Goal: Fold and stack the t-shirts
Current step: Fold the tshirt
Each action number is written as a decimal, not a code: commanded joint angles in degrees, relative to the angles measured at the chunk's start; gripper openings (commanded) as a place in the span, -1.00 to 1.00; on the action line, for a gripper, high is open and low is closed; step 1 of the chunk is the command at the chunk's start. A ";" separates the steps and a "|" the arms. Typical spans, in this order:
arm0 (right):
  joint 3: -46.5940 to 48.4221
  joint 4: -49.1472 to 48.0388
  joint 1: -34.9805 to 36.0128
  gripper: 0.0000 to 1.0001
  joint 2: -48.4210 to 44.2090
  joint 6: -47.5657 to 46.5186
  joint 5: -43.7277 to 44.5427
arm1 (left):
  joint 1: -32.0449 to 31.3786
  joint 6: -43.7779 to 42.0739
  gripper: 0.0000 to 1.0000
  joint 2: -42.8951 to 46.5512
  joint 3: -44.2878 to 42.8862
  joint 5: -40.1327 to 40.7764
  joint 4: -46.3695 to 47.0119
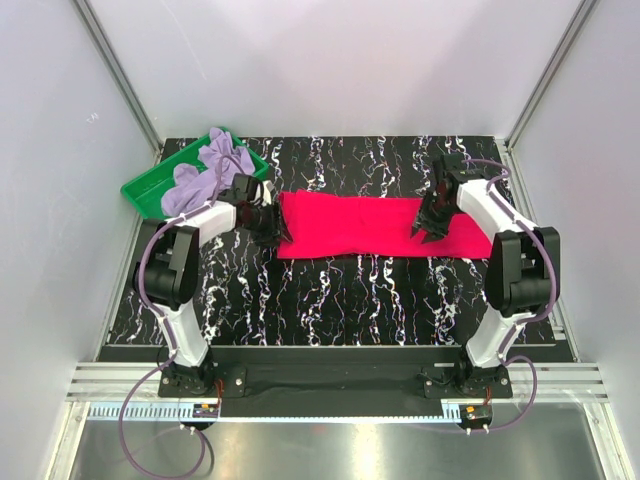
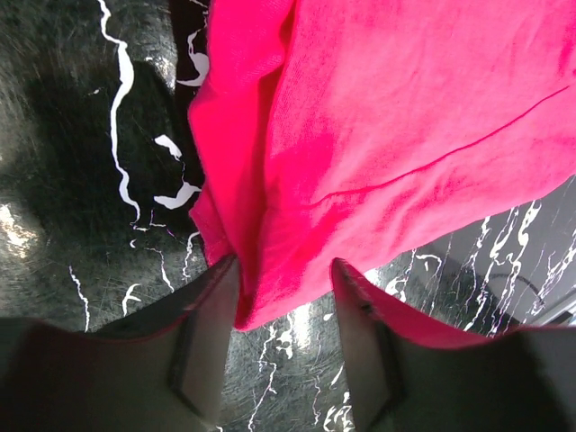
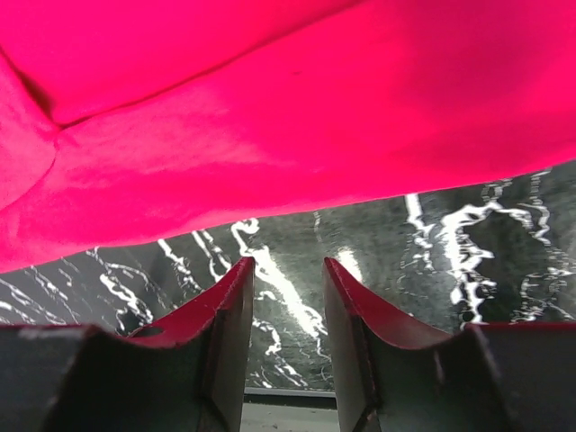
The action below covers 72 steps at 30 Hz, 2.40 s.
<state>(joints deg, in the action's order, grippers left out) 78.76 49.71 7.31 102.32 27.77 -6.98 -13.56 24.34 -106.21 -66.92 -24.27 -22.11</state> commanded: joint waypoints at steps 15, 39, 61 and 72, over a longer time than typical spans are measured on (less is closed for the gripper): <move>1.13 6.18 -9.07 -0.32 3.32 1.33 15.59 | 0.03 -4.82 -1.00 2.77 2.50 6.06 -7.15; -0.71 7.15 -15.66 -0.35 5.35 -0.88 14.74 | -2.69 -3.60 0.12 17.09 -1.28 15.76 -13.49; -8.26 -2.07 -5.72 -0.28 9.48 0.18 4.79 | -3.22 7.04 -0.18 8.57 11.27 9.15 -3.73; 2.35 7.41 2.43 -0.20 2.35 -0.79 2.42 | -3.75 -2.01 -0.07 15.41 4.52 18.73 -11.90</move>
<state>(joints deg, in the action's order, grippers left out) 74.39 54.33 4.89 108.16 28.03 -3.88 -17.15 26.24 -95.35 -58.74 -10.68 -31.31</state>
